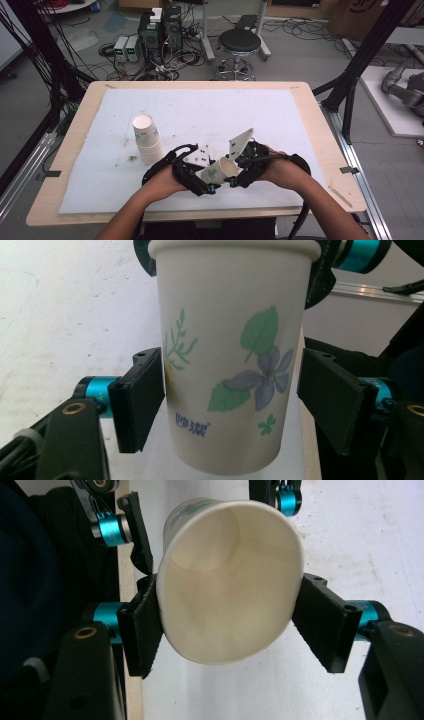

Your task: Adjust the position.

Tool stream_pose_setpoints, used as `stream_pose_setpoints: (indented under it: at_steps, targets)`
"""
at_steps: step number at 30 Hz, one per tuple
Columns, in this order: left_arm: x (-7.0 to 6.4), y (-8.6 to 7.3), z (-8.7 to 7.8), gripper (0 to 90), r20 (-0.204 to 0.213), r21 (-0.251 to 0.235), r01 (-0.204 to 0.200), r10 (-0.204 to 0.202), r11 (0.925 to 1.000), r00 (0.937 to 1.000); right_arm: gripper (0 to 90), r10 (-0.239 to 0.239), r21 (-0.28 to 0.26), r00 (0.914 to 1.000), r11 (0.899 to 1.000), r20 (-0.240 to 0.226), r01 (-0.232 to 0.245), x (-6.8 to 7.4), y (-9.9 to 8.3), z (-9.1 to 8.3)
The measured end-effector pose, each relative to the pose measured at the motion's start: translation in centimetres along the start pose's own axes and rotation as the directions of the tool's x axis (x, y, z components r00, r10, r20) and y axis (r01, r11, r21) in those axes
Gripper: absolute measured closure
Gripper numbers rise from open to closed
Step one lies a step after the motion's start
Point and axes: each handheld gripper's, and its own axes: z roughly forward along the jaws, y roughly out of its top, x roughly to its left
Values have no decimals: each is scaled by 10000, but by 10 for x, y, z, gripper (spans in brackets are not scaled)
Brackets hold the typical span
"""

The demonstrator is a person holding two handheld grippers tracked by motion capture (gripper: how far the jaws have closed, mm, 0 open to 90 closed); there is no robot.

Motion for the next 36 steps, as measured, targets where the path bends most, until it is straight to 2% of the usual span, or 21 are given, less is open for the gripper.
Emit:
stream_pose_setpoints:
  at_steps: [3, 9, 12, 14, 16, 19, 20, 24, 28, 30, 33, 35, 36]
  targets:
    - [0, 0, 1, 350, 31, 52, -25, 25, 10000, 10000, 324, -166, 147, 9999, 9998, -38, 167, 1, 2, 1]
    - [0, -1, 2, 356, 154, 91, 16, -18, 10000, 9999, 323, -252, 132, 9996, 9996, -117, 254, 2, 3, 1]
    - [-1, -1, 2, 356, 129, -47, 92, -91, 9999, 9999, 313, -239, 109, 9996, 9997, -132, 240, 2, 2, 1]
    - [0, -3, 2, 353, 177, -288, 250, -245, 9993, 9995, 288, -151, -103, 9999, 9998, -37, 151, 2, 1, 0]
    - [0, -5, 2, 351, 154, -322, 334, -330, 9989, 9993, 232, 68, -507, 9999, 9987, -100, -73, 0, 0, -1]
    - [1, -12, 3, 347, 102, -567, 560, -555, 9968, 9984, 216, 661, -1249, 9975, 9898, -258, -689, -2, -6, -6]
    - [1, -14, 3, 345, 97, -642, 614, -609, 9960, 9981, 215, 924, -1611, 9952, 9822, -326, -965, -3, -8, -8]
    - [1, -23, 1, 340, 14, -1110, 931, -935, 9895, 9956, 215, 1525, -2544, 9873, 9540, -450, -1590, -4, -17, -15]
    - [1, -34, -3, 340, -229, -1430, 1098, -1142, 9836, 9932, 215, 2122, -3466, 9764, 9136, -392, -2124, -2, -30, -21]
    - [1, -39, -5, 340, -420, -1715, 1256, -1346, 9771, 9900, 216, 2325, -3795, 9722, 8973, -280, -2255, -1, -36, -22]
    - [2, -46, -12, 337, -853, -2228, 1363, -1586, 9653, 9837, 216, 2944, -4296, 9557, 8633, 26, -2648, 3, -52, -22]
    - [3, -51, -16, 337, -1123, -2709, 1418, -1775, 9521, 9777, 215, 3362, -4400, 9414, 8495, 260, -2912, 6, -61, -20]
    - [3, -53, -19, 337, -1256, -2852, 1372, -1789, 9486, 9758, 216, 3572, -4509, 9327, 8413, 495, -2983, 8, -68, -18]
